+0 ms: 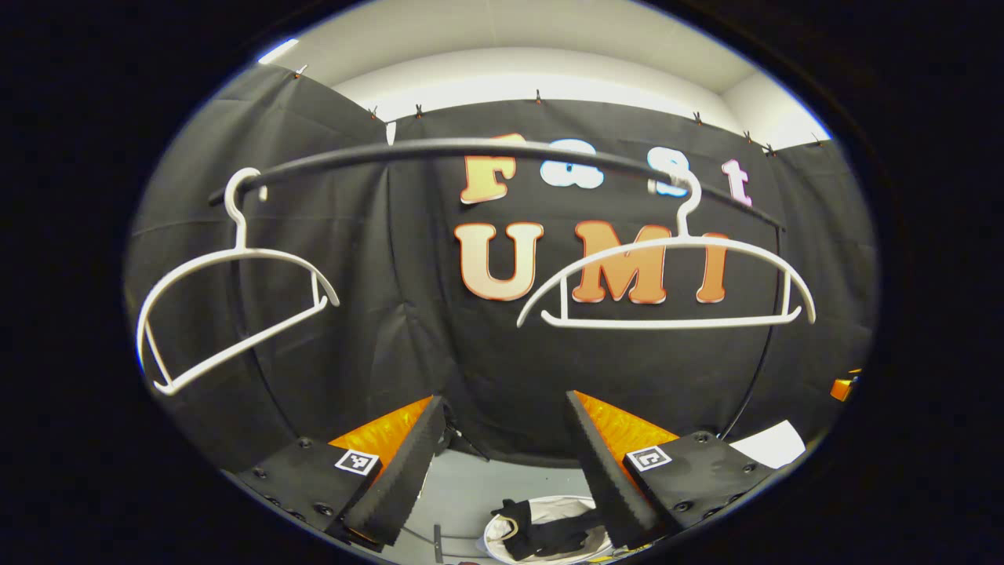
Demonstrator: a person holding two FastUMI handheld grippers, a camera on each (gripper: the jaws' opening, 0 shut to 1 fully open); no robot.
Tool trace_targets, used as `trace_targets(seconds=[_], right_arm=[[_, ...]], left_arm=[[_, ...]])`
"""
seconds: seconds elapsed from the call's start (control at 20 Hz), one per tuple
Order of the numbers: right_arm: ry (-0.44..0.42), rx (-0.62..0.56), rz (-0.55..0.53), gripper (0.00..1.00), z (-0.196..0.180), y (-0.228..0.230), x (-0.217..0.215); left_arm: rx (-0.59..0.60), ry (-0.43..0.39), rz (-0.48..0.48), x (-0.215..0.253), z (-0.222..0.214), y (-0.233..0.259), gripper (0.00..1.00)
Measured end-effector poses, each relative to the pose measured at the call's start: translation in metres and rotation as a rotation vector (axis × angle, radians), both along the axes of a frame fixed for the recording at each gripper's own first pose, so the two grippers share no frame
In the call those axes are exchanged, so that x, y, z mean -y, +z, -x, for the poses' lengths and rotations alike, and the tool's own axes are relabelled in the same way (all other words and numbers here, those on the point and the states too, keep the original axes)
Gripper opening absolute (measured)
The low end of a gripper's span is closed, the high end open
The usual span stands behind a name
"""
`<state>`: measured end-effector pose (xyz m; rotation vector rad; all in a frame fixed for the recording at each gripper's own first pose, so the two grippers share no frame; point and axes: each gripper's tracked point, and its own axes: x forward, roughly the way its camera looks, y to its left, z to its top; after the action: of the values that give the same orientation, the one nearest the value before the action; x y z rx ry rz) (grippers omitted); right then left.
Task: Grasp the clothes on the hanger with both hands and then place them into the laundry hamper below.
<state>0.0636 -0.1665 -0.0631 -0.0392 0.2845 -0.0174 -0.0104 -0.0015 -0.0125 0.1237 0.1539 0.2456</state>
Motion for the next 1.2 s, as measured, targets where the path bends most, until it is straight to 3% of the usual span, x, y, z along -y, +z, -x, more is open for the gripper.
trace_targets(seconds=[0.35,0.4,1.2], right_arm=[[0.080,0.136,-0.038,0.93,0.029,0.075,-0.010],[0.081,0.146,-0.036,1.00,0.029,0.079,-0.011],[0.082,0.188,-0.039,1.00,0.027,0.092,-0.066]], left_arm=[[0.081,0.021,-0.031,0.010,0.023,0.041,0.98],[0.086,0.022,-0.026,0.009,0.024,0.043,0.98],[0.156,0.038,-0.034,-0.045,0.012,0.079,0.98]])
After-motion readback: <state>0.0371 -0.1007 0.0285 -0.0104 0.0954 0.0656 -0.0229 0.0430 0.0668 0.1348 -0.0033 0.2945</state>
